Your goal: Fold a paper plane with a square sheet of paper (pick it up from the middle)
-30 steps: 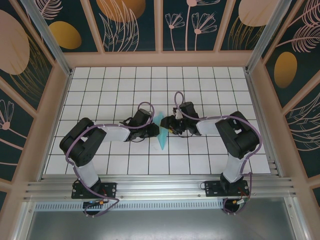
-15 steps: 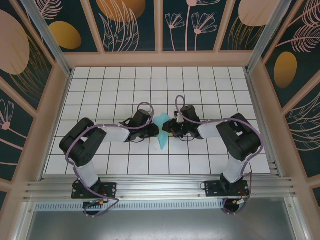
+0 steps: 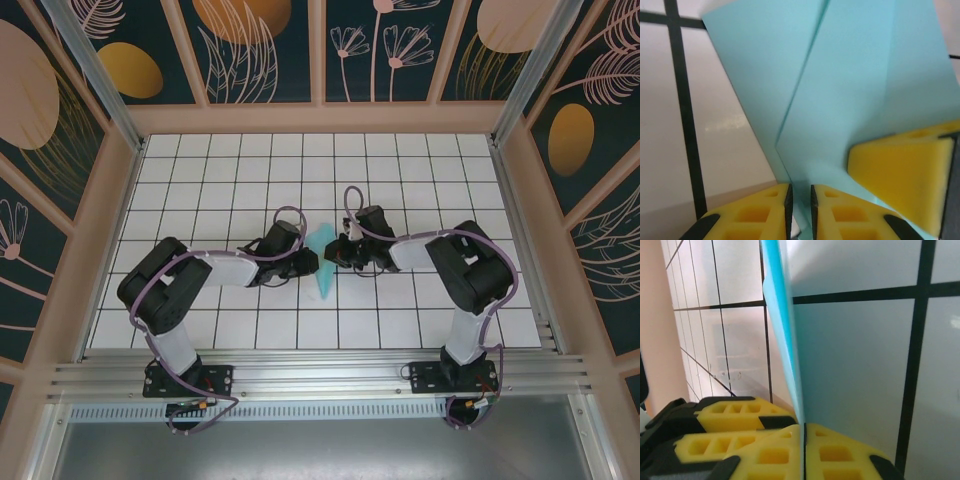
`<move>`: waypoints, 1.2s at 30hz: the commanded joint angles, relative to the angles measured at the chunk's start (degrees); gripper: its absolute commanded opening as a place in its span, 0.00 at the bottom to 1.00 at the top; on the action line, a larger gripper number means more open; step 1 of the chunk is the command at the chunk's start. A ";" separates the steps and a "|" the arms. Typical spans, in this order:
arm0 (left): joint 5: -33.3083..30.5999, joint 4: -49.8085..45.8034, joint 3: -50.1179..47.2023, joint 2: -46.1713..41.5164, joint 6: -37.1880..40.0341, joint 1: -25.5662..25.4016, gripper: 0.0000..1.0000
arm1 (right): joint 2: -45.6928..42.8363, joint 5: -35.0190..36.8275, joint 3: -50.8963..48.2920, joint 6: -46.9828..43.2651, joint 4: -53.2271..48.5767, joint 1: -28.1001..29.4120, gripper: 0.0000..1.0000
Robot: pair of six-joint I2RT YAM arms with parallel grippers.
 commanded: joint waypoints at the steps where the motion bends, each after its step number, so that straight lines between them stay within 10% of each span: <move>1: 1.38 1.66 -2.77 -5.00 -1.83 -0.80 0.26 | -1.73 2.92 3.74 -4.38 -6.66 0.60 0.04; 7: -6.71 2.16 -7.50 -16.29 -3.45 -0.86 0.37 | -7.68 18.01 11.71 -12.21 -28.00 0.94 0.03; 16: -23.15 -2.00 -14.81 -30.30 -6.00 -0.74 0.38 | -1.65 65.00 30.97 -12.28 -65.41 11.05 0.03; 30: -37.45 -7.38 -25.83 -50.46 -13.27 -0.70 0.42 | 21.48 60.24 49.73 -8.52 -71.61 22.67 0.13; 36: -36.03 -8.59 -25.92 -51.21 -12.83 -0.75 0.43 | 17.84 46.62 51.31 -11.76 -63.49 23.24 0.53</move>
